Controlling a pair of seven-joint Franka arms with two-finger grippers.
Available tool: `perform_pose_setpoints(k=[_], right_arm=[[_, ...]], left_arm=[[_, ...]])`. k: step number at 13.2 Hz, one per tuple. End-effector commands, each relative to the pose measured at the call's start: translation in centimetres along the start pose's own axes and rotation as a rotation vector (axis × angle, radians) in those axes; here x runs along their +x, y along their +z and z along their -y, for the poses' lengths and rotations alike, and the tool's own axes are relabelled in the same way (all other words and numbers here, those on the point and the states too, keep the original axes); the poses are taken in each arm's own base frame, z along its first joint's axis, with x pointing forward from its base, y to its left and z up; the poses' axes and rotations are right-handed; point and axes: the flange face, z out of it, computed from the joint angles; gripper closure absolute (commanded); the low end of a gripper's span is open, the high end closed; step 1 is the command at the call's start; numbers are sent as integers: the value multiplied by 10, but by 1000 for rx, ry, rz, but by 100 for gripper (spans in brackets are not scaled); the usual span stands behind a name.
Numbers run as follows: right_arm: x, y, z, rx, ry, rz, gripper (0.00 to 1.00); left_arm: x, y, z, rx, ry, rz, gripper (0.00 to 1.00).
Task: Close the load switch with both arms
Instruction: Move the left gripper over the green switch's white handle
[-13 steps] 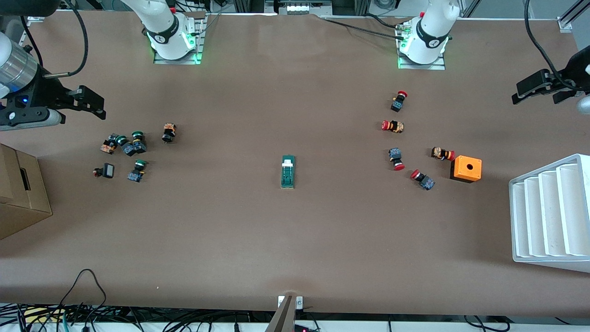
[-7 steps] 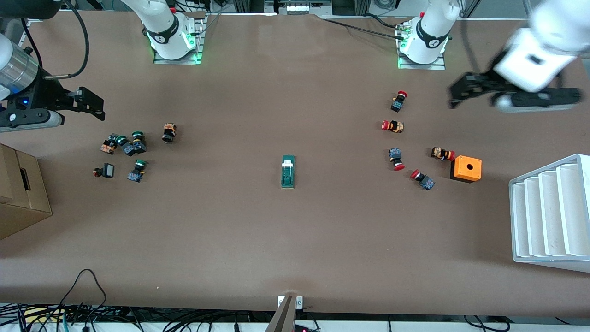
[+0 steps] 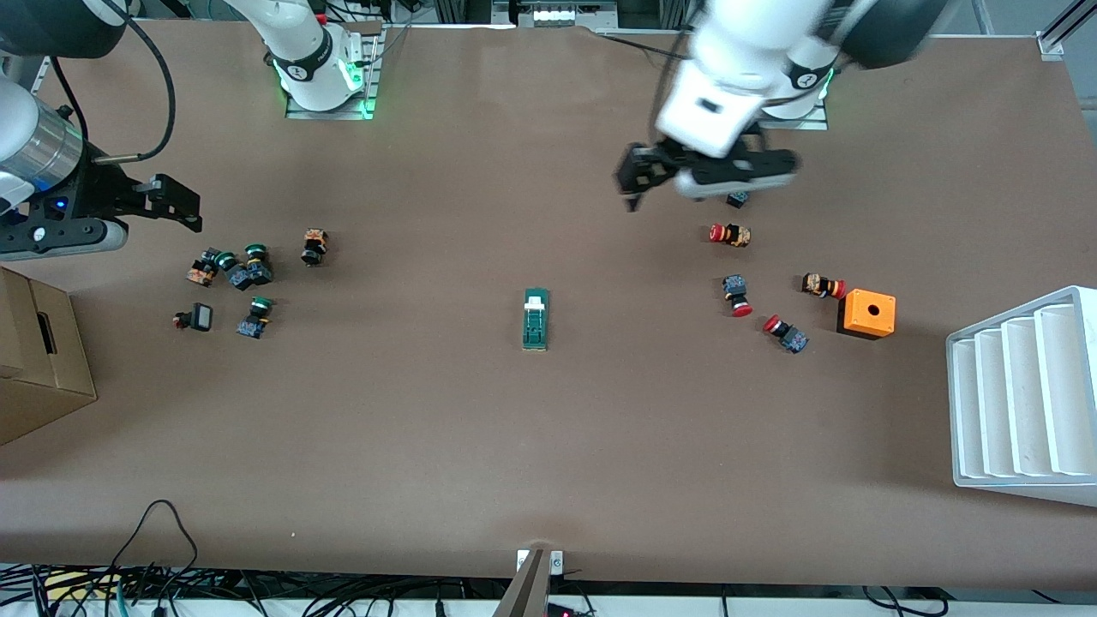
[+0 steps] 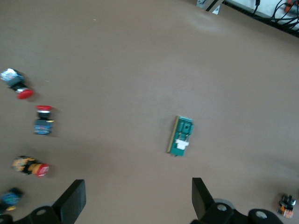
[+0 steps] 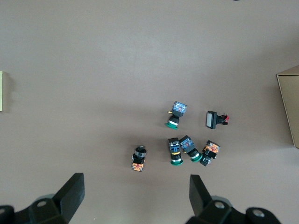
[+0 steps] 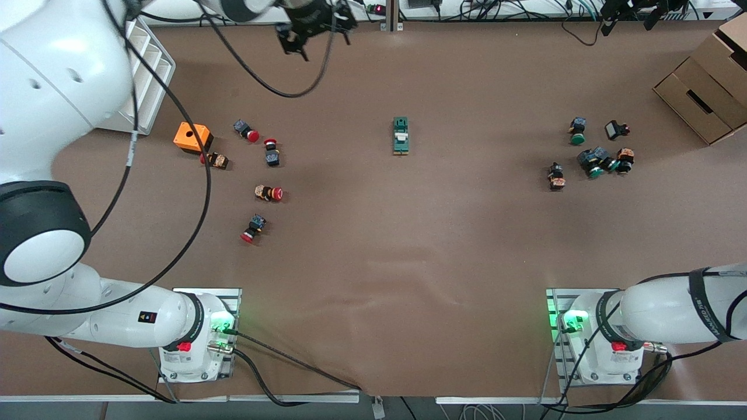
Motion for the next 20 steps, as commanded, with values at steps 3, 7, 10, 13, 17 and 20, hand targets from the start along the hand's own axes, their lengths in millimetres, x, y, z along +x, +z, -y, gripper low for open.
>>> perform_pose_setpoints(k=[3, 7, 10, 13, 17, 20], right_arm=[[13, 8, -6, -13, -2, -7, 1], [15, 8, -14, 0, 7, -29, 1], [14, 14, -17, -14, -162, -5, 1], [13, 16, -37, -12, -183, 5, 1], [23, 32, -39, -10, -237, 18, 1], [50, 53, -36, -3, -227, -26, 1]], left_arm=[[-73, 88, -76, 39, 9, -221, 0], [-139, 180, -100, 47, 53, -417, 0], [-190, 260, -91, -6, 103, -583, 0], [-227, 325, -80, -85, 129, -681, 0], [-243, 390, -59, -103, 211, -818, 0], [-248, 424, -45, -96, 269, -879, 0]])
